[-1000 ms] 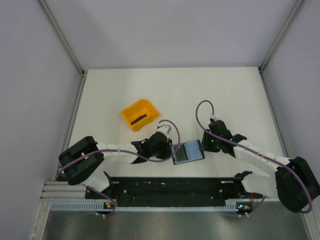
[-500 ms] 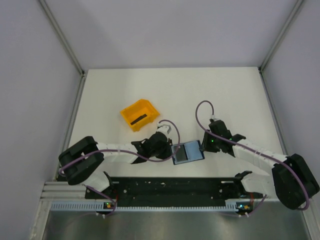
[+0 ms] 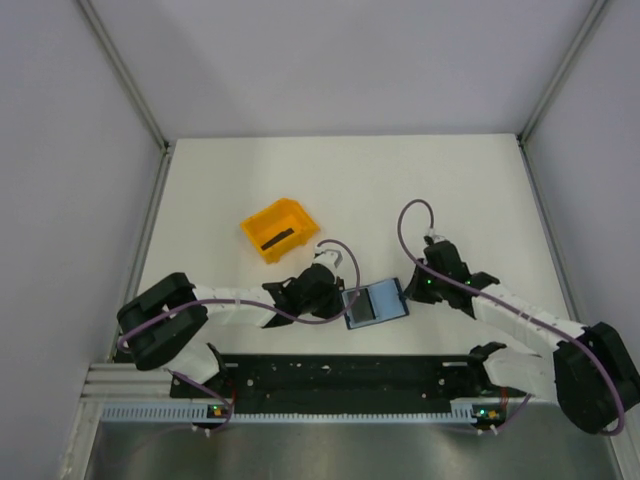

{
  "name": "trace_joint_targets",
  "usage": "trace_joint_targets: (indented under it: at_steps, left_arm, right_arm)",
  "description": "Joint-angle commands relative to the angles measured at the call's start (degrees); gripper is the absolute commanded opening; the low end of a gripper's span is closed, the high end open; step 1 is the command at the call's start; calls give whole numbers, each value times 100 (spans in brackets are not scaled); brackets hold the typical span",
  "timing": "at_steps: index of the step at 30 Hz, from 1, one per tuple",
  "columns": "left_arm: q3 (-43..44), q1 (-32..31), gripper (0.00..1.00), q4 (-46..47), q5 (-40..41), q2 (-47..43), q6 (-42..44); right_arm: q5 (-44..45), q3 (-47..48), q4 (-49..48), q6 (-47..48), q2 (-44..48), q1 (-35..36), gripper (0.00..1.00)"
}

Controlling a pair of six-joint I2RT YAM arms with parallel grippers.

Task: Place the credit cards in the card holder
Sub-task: Close the card holder at the center of the board.

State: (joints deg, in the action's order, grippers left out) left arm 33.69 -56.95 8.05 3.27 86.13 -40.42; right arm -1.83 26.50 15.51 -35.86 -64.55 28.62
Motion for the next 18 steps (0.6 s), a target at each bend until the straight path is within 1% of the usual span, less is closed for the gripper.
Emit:
trace_joint_targets:
  at_steps: [1, 4, 8, 12, 16, 18]
  left_arm:
    - [-38, -27, 0, -173, -1, 36, 52]
    - [-38, -27, 0, -155, -19, 44, 43]
    - [-38, -27, 0, -137, -54, 62, 17]
    - [-47, -27, 0, -111, -63, 53, 0]
    - [-56, -27, 0, -94, -63, 45, -1]
    - [-56, -27, 0, -94, -54, 36, -9]
  right_arm:
    - [-169, 48, 110, 79, 732, -14, 0]
    - [-361, 109, 198, 114, 1242, -6, 0]
    - [-915, 162, 111, 105, 1647, -15, 0]
    - [-1644, 162, -135, 26, 1622, -14, 0]
    - [-2312, -118, -872, -316, 1402, -6, 0]
    - [-2489, -276, -1338, -561, 1279, 12, 0]
